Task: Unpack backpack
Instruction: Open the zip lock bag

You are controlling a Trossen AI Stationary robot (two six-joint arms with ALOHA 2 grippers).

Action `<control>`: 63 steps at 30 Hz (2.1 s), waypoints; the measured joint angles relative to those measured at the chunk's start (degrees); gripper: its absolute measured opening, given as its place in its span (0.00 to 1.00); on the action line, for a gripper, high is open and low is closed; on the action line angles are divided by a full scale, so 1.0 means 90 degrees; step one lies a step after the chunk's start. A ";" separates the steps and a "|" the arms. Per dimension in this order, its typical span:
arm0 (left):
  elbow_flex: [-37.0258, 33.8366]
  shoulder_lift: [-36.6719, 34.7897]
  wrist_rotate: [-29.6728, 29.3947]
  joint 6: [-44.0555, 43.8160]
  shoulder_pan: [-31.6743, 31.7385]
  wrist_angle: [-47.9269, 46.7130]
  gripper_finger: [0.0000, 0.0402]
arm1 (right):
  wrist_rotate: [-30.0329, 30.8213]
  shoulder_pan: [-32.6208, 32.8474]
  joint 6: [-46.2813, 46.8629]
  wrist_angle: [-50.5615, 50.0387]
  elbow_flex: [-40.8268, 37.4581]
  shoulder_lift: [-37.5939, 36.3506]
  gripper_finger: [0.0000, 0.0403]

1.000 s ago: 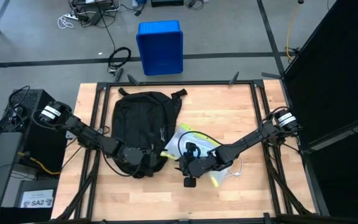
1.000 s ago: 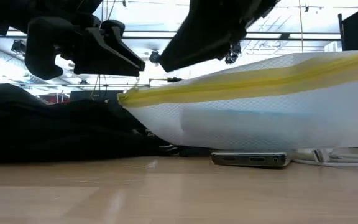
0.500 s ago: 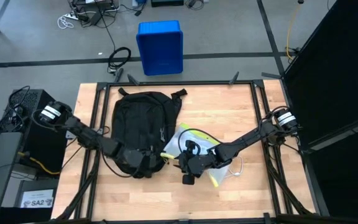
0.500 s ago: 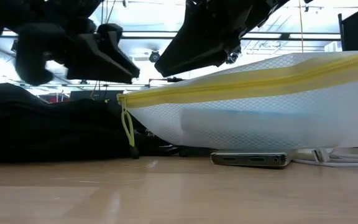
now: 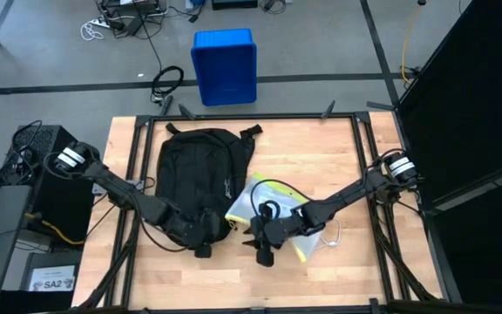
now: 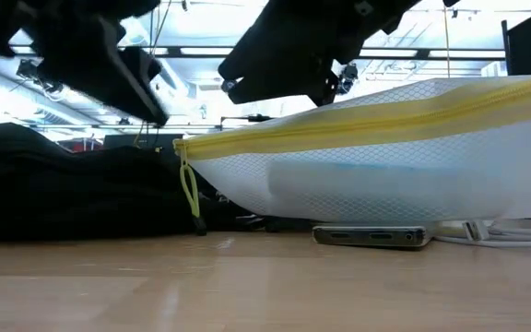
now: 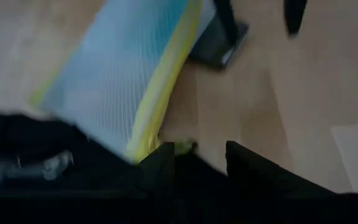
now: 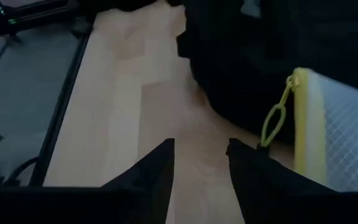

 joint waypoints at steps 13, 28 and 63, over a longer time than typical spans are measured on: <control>-0.0760 0.0051 0.0256 -0.0301 0.0637 0.1016 0.32 | -0.0643 -0.0284 -0.0014 0.0698 0.0154 0.1185 0.28; -0.0774 0.0056 0.0284 0.0062 0.0814 0.1200 0.32 | -0.0518 -0.0603 0.0431 -0.0348 0.0227 0.1196 0.23; -0.0772 0.0056 0.0287 0.1501 0.0783 0.1726 0.32 | -0.0523 0.0879 -0.0823 0.0872 0.0209 0.0483 0.18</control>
